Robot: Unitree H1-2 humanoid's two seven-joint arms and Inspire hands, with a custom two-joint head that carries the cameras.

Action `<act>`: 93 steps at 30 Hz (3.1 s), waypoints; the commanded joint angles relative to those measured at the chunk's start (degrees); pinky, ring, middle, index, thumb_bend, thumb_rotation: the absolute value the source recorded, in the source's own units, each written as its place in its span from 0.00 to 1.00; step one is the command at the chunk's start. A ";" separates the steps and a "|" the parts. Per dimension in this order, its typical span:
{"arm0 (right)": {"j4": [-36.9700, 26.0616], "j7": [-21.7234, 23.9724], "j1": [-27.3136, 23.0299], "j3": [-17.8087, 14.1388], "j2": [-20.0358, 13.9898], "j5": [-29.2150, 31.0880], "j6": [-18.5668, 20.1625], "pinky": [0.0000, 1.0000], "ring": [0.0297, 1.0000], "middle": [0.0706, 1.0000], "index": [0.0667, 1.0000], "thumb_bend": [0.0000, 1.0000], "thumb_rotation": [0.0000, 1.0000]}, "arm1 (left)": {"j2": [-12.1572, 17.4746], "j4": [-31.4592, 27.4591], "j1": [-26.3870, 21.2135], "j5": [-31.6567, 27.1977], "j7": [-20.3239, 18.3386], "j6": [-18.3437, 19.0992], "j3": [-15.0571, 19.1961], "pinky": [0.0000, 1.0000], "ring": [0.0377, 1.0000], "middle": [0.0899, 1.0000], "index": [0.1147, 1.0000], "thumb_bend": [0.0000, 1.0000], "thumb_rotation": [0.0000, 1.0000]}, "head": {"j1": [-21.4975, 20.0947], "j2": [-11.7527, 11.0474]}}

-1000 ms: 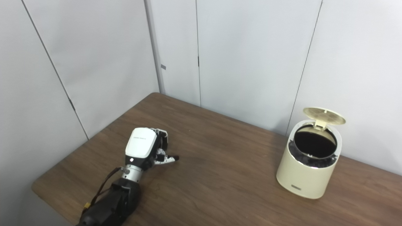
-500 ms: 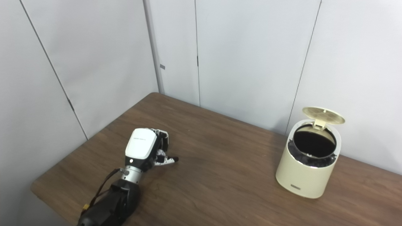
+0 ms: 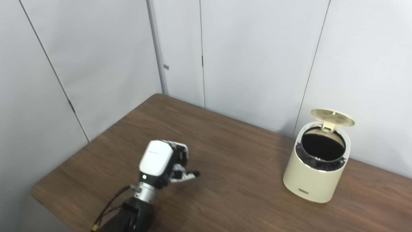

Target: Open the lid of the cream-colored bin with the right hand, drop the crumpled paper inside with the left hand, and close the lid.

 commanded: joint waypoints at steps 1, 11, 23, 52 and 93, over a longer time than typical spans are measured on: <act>-0.03 -0.66 1.60 0.04 0.73 -0.49 -2.02 0.49 0.64 0.66 0.63 0.65 0.85 | 0.76 -3.97 -1.07 0.88 0.24 -0.91 0.59 0.06 0.06 0.05 0.04 0.54 0.00 | -0.22 -0.08; -0.15 -2.72 1.54 1.03 2.27 -2.57 -2.01 0.50 0.66 0.67 0.64 0.68 0.85 | 0.76 -5.85 -2.25 1.60 -0.17 -3.96 1.11 0.06 0.05 0.05 0.04 0.49 0.07 | -3.57 -0.99; -1.87 -4.44 1.81 4.17 6.24 -4.07 -2.02 0.60 0.73 0.73 0.68 0.55 0.85 | 2.28 -6.57 -5.34 -1.14 -1.65 -11.60 3.19 0.06 0.05 0.05 0.06 0.50 0.04 | -13.90 -2.09; -2.50 -11.46 2.34 8.42 15.59 -13.68 -1.77 0.62 0.72 0.72 0.67 0.18 0.48 | -3.80 -1.23 -27.44 -5.64 -12.10 -20.35 -1.49 0.04 0.04 0.04 0.04 0.49 0.00 | -28.87 -6.72; 3.61 -16.88 1.55 11.15 23.14 -20.43 -0.60 0.67 0.74 0.74 0.72 0.22 0.53 | -10.68 31.78 -45.74 -3.27 4.31 -26.60 -14.40 0.04 0.04 0.04 0.04 0.49 0.00 | -39.74 -8.15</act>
